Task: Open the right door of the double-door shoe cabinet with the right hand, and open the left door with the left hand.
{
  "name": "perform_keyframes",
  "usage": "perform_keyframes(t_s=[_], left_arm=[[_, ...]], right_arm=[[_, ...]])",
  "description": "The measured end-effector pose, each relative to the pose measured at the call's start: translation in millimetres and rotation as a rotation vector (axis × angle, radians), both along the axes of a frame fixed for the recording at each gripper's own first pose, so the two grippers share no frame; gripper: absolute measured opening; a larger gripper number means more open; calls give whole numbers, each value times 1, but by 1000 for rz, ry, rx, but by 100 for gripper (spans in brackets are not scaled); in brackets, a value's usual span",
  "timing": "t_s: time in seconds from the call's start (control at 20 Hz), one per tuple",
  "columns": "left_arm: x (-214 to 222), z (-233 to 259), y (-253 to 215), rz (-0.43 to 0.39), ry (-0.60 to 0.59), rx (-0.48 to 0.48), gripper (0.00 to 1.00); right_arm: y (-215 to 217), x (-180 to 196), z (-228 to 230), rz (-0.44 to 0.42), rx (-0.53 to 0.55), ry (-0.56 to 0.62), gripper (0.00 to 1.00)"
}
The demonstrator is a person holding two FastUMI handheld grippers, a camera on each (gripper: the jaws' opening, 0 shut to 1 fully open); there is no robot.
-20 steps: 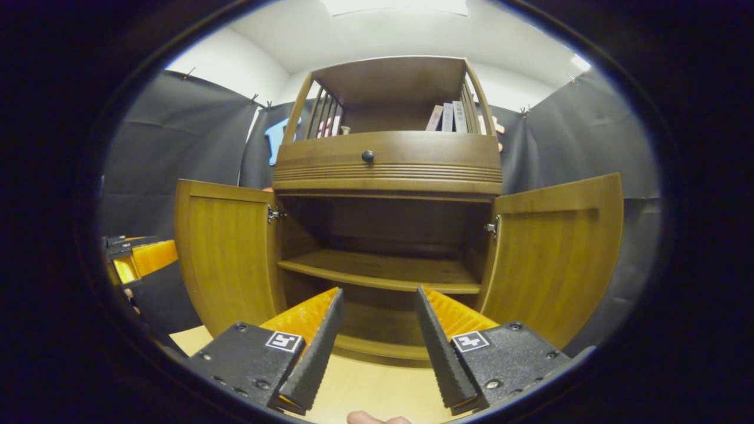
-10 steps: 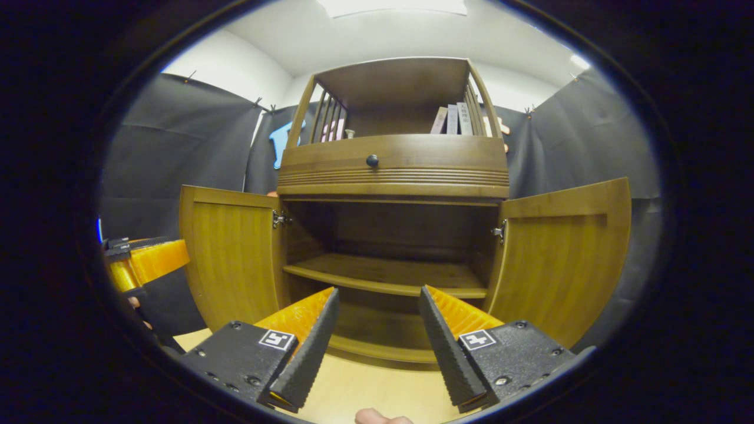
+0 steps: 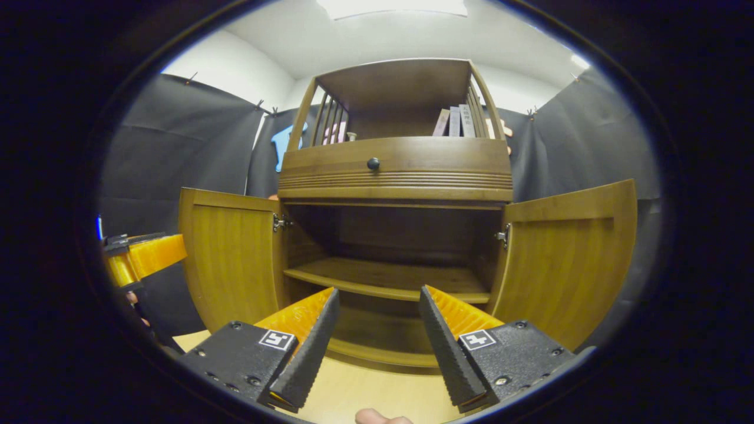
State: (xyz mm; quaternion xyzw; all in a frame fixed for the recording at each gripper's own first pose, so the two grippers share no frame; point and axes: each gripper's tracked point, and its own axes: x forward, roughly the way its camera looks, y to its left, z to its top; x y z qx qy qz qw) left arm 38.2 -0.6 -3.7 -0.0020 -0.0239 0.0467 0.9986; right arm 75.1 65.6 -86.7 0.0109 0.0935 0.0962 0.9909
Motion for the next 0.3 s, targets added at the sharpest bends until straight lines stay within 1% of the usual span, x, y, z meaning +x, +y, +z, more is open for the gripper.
perform_keyframes(t_s=[0.05,0.1,0.3], left_arm=[[0,1,0,0,-3,5,95],[0,0,0,3,-3,12,100],[-3,3,4,17,-9,20,100]], right_arm=[[1,0,1,5,2,0,88],[1,0,0,5,2,-1,88],[2,1,-1,10,2,1,88]])
